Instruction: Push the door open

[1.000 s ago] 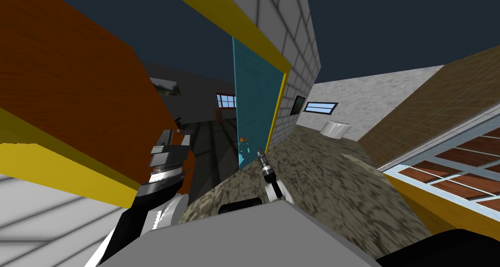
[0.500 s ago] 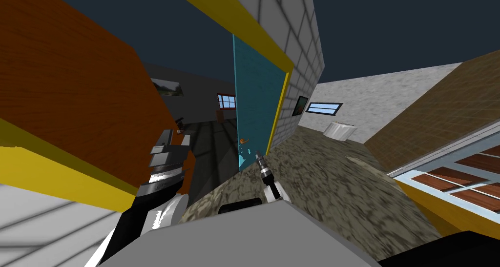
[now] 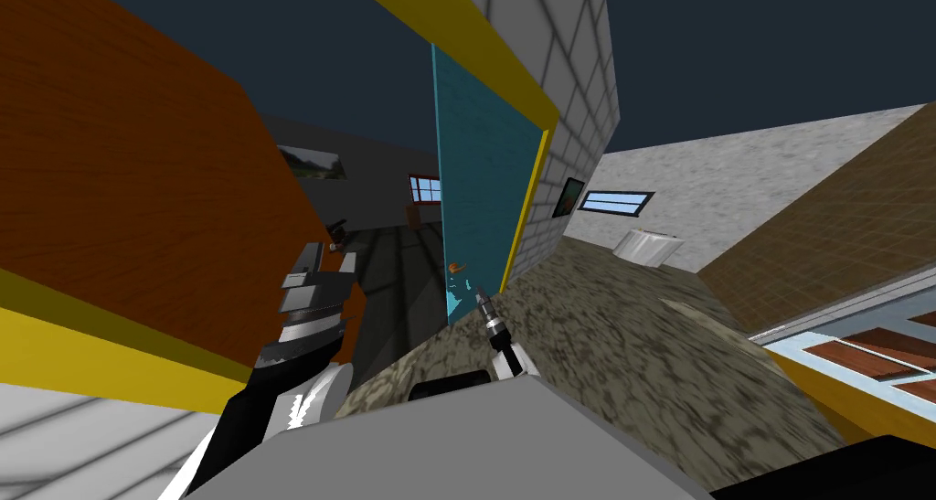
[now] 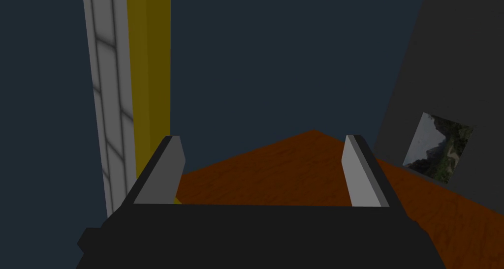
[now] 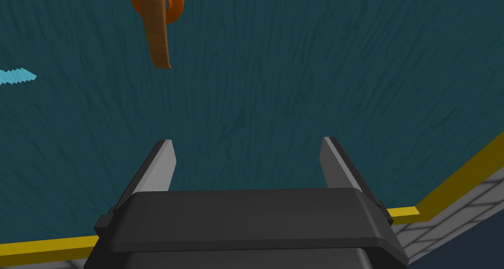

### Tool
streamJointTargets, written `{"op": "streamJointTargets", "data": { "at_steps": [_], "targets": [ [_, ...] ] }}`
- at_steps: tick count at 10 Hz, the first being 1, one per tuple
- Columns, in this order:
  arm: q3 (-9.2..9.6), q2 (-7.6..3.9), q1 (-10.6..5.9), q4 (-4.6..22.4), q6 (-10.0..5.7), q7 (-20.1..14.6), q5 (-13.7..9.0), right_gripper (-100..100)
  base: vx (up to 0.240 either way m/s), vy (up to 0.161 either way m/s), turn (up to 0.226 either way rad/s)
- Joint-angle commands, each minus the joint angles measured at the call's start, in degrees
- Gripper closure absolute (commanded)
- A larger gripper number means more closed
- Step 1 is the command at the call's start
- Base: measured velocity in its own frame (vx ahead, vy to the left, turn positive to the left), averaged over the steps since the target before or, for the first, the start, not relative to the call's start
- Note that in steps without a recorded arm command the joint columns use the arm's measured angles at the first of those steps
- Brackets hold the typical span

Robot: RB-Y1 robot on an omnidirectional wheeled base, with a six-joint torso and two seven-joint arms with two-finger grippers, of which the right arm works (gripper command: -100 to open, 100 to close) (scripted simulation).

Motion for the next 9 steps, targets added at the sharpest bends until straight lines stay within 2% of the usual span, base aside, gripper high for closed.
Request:
{"op": "streamJointTargets", "data": {
  "at_steps": [1,9],
  "targets": [
    [0.08,0.29,-0.64,2.4,-0.93,-0.2,0.3,-100,0.051,-0.009,0.022],
    [1.00,1.15,-3.39,12.8,-3.91,-3.1,2.4,-100,0.091,-0.032,0.040]
  ]
}}
